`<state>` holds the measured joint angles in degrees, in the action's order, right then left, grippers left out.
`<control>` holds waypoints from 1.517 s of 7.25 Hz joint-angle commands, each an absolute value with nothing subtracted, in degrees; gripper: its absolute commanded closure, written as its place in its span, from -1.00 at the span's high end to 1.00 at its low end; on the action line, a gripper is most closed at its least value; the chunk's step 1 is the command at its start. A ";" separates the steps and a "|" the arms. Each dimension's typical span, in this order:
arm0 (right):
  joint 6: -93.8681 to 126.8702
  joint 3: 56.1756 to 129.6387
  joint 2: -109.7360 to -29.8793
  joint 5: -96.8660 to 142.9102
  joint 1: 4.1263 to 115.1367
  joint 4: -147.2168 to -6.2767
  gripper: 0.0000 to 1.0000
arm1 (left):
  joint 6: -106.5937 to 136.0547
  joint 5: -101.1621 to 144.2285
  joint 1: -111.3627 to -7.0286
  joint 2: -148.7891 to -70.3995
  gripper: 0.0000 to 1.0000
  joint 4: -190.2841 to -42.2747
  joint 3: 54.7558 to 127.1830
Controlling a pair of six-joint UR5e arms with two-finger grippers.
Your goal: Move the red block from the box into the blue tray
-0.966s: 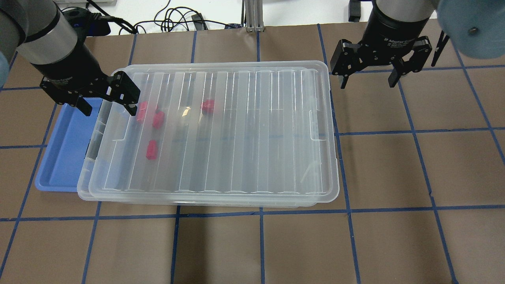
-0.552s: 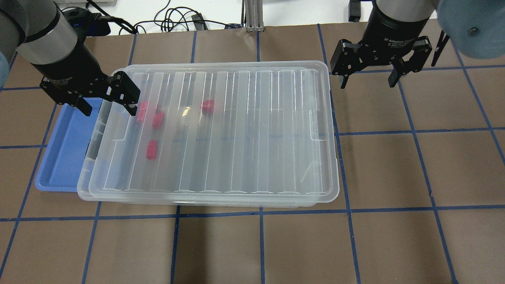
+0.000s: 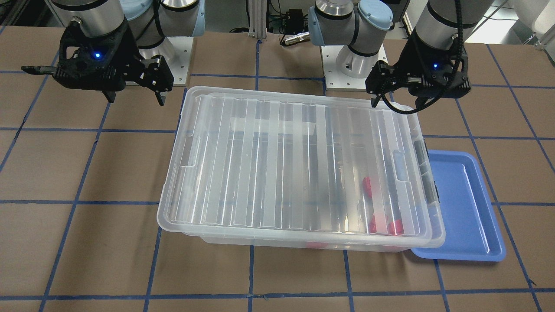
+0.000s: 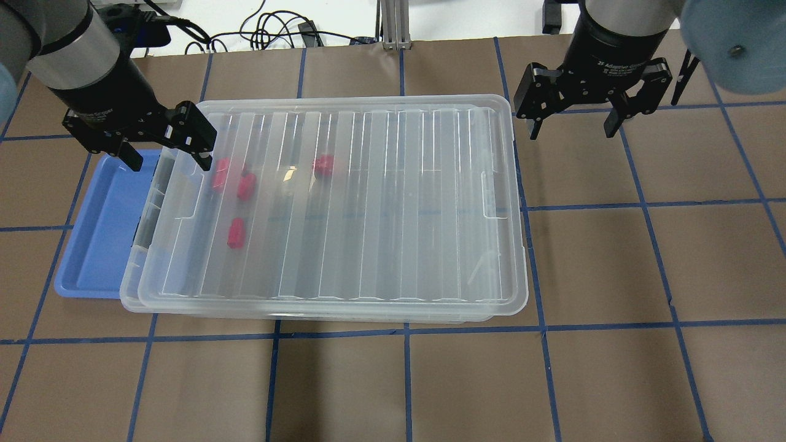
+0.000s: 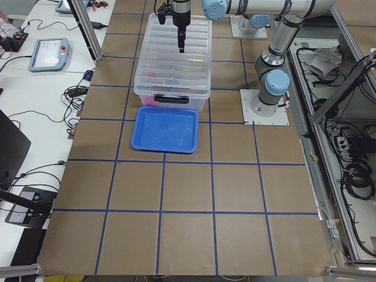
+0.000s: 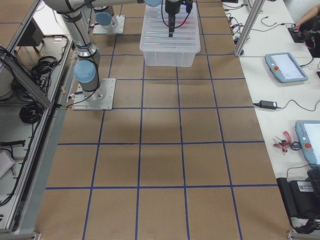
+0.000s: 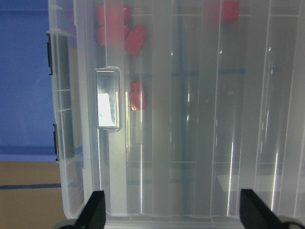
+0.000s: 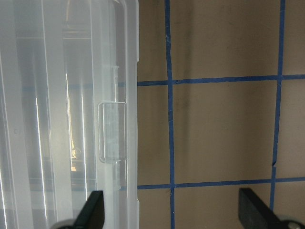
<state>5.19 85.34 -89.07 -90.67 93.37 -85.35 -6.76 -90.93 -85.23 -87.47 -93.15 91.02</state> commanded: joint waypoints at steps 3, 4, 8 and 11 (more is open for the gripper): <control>5.45 90.50 -83.54 -90.52 94.04 -88.30 1.00 | -6.24 -90.79 -85.52 -87.71 1.00 -93.08 91.67; 5.97 92.96 -80.19 -90.70 94.04 -93.72 1.00 | -6.24 -90.79 -85.52 -87.71 1.00 -93.08 91.76; 5.01 94.39 -79.10 -91.22 94.04 -95.98 1.00 | -6.33 -90.70 -85.52 -87.71 1.00 -92.99 92.11; 5.10 94.75 -78.93 -91.58 94.04 -95.98 1.00 | -6.77 -90.70 -85.52 -87.63 1.00 -92.90 92.20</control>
